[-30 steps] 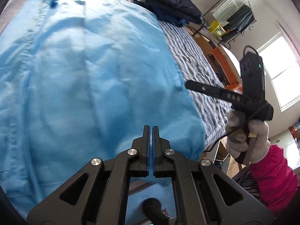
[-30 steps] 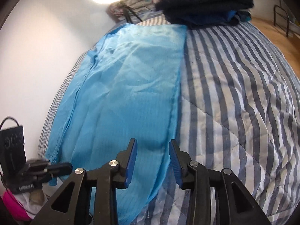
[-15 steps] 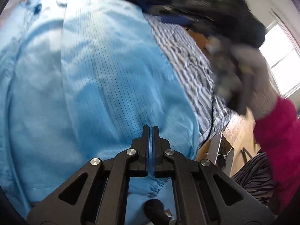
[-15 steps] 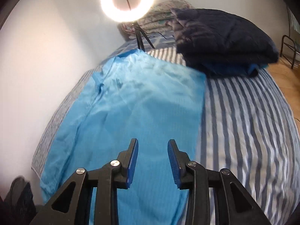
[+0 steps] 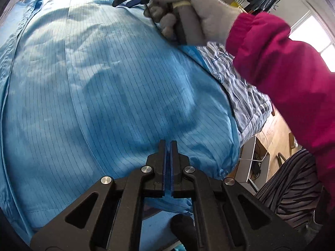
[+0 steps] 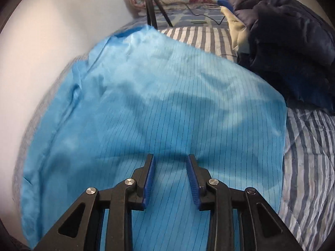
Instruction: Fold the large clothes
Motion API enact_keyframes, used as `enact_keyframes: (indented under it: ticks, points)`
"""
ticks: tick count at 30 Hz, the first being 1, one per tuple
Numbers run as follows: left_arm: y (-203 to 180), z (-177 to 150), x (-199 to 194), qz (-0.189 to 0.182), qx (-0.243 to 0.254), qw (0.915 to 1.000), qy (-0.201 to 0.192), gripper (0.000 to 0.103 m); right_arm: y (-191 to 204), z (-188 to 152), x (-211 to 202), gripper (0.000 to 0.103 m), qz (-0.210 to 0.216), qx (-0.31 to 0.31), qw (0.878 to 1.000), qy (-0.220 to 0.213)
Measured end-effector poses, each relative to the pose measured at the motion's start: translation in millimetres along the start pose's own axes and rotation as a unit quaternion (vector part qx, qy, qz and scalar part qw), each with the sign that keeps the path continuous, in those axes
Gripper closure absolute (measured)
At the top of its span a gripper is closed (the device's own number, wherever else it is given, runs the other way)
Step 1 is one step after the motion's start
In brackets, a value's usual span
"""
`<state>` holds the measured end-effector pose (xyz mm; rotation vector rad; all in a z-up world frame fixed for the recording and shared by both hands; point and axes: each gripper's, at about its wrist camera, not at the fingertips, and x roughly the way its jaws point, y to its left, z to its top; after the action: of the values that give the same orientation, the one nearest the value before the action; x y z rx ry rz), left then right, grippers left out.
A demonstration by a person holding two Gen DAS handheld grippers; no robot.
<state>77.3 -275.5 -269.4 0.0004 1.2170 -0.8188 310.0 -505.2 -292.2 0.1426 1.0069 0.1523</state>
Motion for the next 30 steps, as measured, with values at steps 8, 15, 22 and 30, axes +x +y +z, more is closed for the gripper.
enact_keyframes:
  ticks: [8, 15, 22, 30]
  points:
    - [-9.6, 12.5, -15.4, -0.023, -0.003, 0.9994, -0.026, 0.103, -27.8, -20.3, -90.2, 0.068, 0.062, 0.049, 0.997, -0.020]
    - [-19.0, 18.3, -15.6, -0.035, -0.002, 0.9987, -0.036, 0.103, -46.6, -115.7, -204.3, 0.051, 0.096, 0.083, 0.991, -0.042]
    - [-29.3, 6.2, 29.7, -0.054, -0.005, 0.9985, 0.009, 0.103, -70.7, -223.7, -199.2, 0.044, 0.121, 0.184, 0.975, 0.009]
    - [-31.7, 9.0, 23.8, -0.045, 0.001, 0.9990, -0.001, 0.103, -77.6, -252.1, -159.9, 0.045, 0.210, 0.266, 0.941, 0.019]
